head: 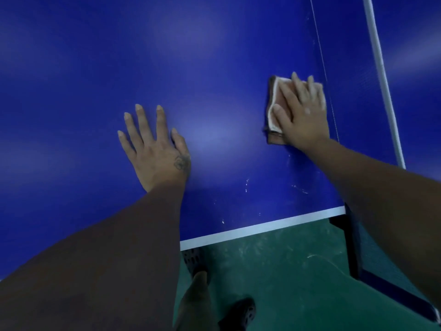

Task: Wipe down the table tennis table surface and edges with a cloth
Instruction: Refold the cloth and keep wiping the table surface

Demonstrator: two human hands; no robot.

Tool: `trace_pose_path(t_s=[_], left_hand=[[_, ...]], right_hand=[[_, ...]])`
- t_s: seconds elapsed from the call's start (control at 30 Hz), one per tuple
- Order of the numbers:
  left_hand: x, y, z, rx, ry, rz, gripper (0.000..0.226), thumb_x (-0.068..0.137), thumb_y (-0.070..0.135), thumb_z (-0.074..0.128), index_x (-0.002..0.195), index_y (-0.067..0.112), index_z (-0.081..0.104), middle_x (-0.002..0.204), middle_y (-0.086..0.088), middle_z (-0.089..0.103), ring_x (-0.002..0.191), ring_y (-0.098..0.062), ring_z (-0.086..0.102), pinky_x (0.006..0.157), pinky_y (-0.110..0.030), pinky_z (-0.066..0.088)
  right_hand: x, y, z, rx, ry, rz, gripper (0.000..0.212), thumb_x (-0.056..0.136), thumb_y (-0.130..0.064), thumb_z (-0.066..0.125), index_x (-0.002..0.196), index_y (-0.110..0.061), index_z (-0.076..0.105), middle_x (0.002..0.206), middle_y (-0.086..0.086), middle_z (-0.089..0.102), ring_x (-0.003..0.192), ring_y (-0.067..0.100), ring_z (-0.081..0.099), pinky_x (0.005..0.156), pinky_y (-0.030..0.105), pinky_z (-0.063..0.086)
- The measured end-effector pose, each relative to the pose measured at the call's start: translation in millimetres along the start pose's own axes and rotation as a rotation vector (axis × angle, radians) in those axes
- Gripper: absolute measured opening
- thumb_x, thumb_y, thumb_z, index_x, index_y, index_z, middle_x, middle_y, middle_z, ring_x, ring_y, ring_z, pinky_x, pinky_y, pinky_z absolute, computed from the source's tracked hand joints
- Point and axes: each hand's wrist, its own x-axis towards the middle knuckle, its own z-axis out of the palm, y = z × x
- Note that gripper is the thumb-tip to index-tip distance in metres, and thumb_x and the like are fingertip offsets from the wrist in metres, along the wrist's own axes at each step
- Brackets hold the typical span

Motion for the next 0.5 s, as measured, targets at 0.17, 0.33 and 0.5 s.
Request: trace_pose_path(t_s=[0.17, 0.33, 0.5], left_hand=[[0, 0, -1, 0.000, -0.007, 0.007, 0.062, 0.114, 0.050, 0.021, 0.173, 0.033, 0.023, 0.184, -0.006, 0.010, 0.170, -0.032, 0.003, 0.136, -0.058, 0.005], [-1, -1, -1, -0.008, 0.004, 0.015, 0.061, 0.115, 0.050, 0.023, 0.173, 0.032, 0.025, 0.183, -0.007, 0.011, 0.170, -0.033, 0.005, 0.136, -0.059, 0.005], [0, -1, 0, -0.001, 0.014, 0.019, 0.061, 0.115, 0.049, 0.023, 0.173, 0.032, 0.026, 0.183, -0.007, 0.012, 0.170, -0.034, 0.006, 0.136, -0.059, 0.006]], right_hand=[[-126, -16, 23, -0.017, 0.079, 0.149, 0.064, 0.111, -0.060, 0.033, 0.166, -0.027, 0.037, 0.180, 0.000, 0.015, 0.167, 0.035, 0.004, 0.133, 0.061, 0.007], [-240, -57, 45, 0.005, 0.010, 0.090, 0.065, 0.111, -0.059, 0.037, 0.169, -0.030, 0.032, 0.180, 0.001, 0.013, 0.166, 0.039, 0.003, 0.132, 0.065, 0.009], [-216, -36, 34, -0.013, 0.021, 0.002, 0.061, 0.112, -0.057, 0.036, 0.164, -0.026, 0.041, 0.179, 0.002, 0.020, 0.166, 0.037, 0.009, 0.129, 0.067, 0.015]])
